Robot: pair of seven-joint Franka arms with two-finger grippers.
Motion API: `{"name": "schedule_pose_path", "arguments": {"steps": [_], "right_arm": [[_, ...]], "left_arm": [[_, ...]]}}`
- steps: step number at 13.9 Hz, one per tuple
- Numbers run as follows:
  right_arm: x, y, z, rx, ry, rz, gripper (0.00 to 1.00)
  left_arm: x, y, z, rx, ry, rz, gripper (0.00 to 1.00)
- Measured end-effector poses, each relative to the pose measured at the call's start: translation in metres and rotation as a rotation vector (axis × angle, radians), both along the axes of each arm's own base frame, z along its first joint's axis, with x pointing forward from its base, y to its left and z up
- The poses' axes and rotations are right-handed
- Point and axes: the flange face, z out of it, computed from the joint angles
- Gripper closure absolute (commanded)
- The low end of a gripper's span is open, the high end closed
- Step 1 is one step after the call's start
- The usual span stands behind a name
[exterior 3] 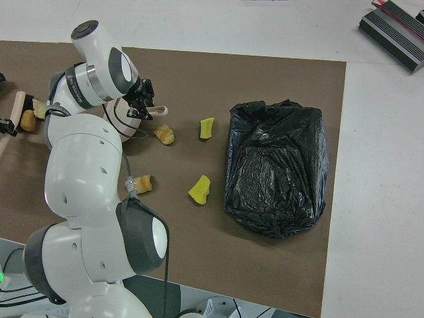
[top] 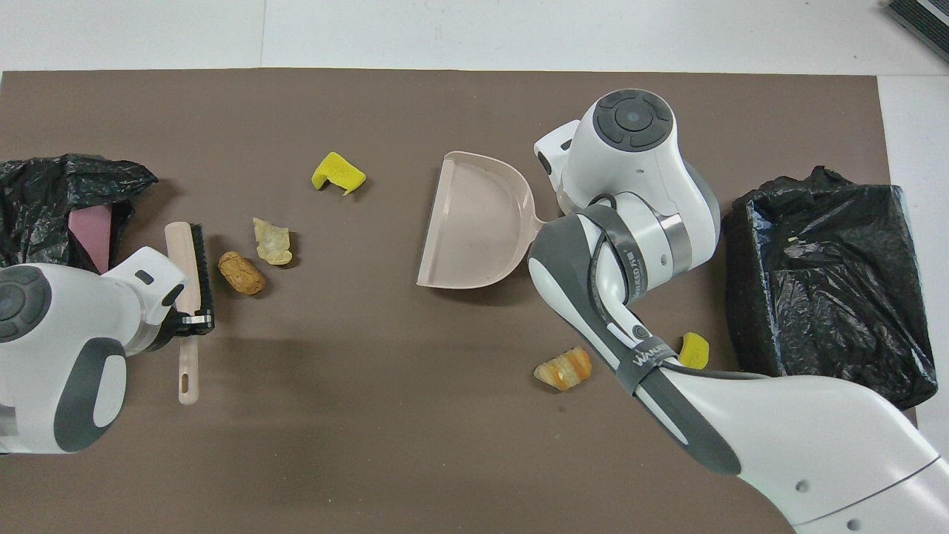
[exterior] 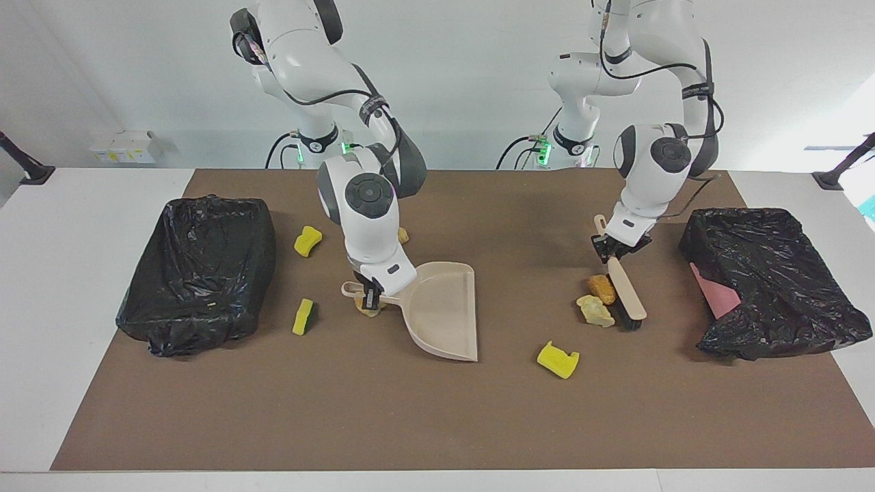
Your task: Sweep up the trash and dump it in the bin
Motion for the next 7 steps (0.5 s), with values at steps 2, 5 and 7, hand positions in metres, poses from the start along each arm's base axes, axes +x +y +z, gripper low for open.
{"name": "schedule_pose_path", "arguments": {"steps": [2, 5, 7], "right_arm": [[0.0, 0.001, -0.001, -0.016, -0.004, 0.028, 1.0], [-0.004, 0.01, -0.004, -0.019, -0.002, 0.048, 1.0], [-0.005, 0.014, -0.008, -0.019, -0.001, 0.056, 1.0]], "left_arm": [[0.01, -0.026, -0.001, -0.023, -0.003, -0.022, 1.0], [0.008, -0.068, -0.003, -0.058, 0.003, -0.065, 1.0], [-0.001, -0.106, -0.001, -0.097, 0.007, -0.098, 1.0]]}}
